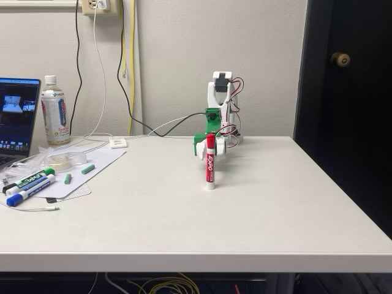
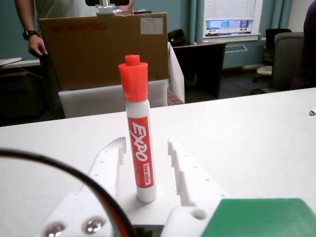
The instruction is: Pick up the red marker.
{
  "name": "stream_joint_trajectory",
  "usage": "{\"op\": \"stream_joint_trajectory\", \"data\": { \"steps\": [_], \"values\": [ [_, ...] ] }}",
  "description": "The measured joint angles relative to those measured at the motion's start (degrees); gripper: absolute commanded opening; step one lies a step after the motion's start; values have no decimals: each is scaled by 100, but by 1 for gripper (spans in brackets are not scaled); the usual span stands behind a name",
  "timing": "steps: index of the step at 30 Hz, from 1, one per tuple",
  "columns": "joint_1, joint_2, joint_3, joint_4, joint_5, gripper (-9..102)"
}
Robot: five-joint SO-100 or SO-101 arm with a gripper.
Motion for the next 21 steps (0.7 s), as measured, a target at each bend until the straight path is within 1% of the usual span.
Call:
{"op": "stream_joint_trajectory", "data": {
  "steps": [11, 21],
  "values": [
    [9, -176, -352, 132, 0, 22],
    [-18, -272, -800, 492, 0, 24]
  ]
}}
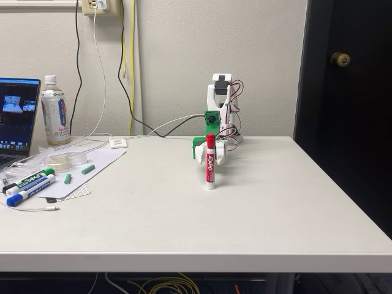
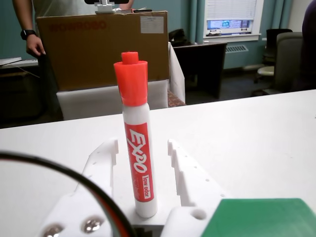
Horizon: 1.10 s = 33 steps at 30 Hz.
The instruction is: Pick up the red marker.
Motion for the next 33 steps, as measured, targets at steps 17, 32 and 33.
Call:
{"op": "stream_joint_trajectory", "data": {
  "steps": [17, 32, 33],
  "values": [
    [-62, -141, -387, 308, 0, 15],
    [-62, -141, -387, 308, 18, 7],
    [-62, -141, -387, 308, 18, 7]
  ]
}}
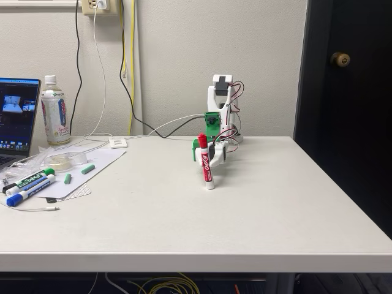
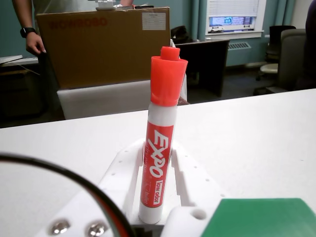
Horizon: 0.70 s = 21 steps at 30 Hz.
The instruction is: Pick up the red marker.
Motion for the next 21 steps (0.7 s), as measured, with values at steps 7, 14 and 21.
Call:
{"op": "stream_joint_trajectory", "data": {
  "steps": [7, 14, 21],
  "values": [
    [0, 0, 0, -18, 18, 5],
    [0, -62, -9, -141, 79, 3],
    [0, -79, 9, -299, 343, 3]
  ]
}}
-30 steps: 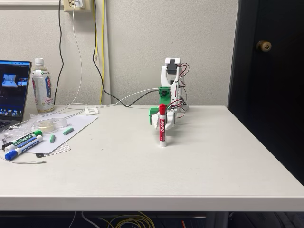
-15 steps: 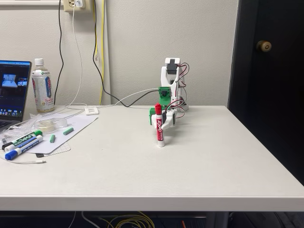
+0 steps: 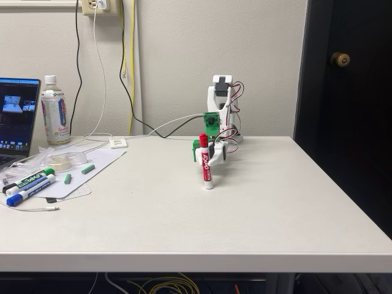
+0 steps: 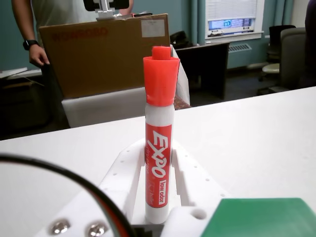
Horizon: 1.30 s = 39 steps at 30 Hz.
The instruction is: Pick up the red marker.
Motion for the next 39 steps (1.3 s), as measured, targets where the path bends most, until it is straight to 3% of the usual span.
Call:
{"op": "stream_joint_trajectory", "data": {
  "steps": [7, 18, 23, 27, 39],
  "values": [
    [0, 800, 562, 606, 352, 3],
    [0, 4069, 1222, 3735, 1204, 3],
    [9, 5528, 1187, 5607, 2224, 3],
    [9, 6407, 1178, 6653, 3103, 3],
    [176, 7963, 1178, 8587, 5897, 3]
  ]
}}
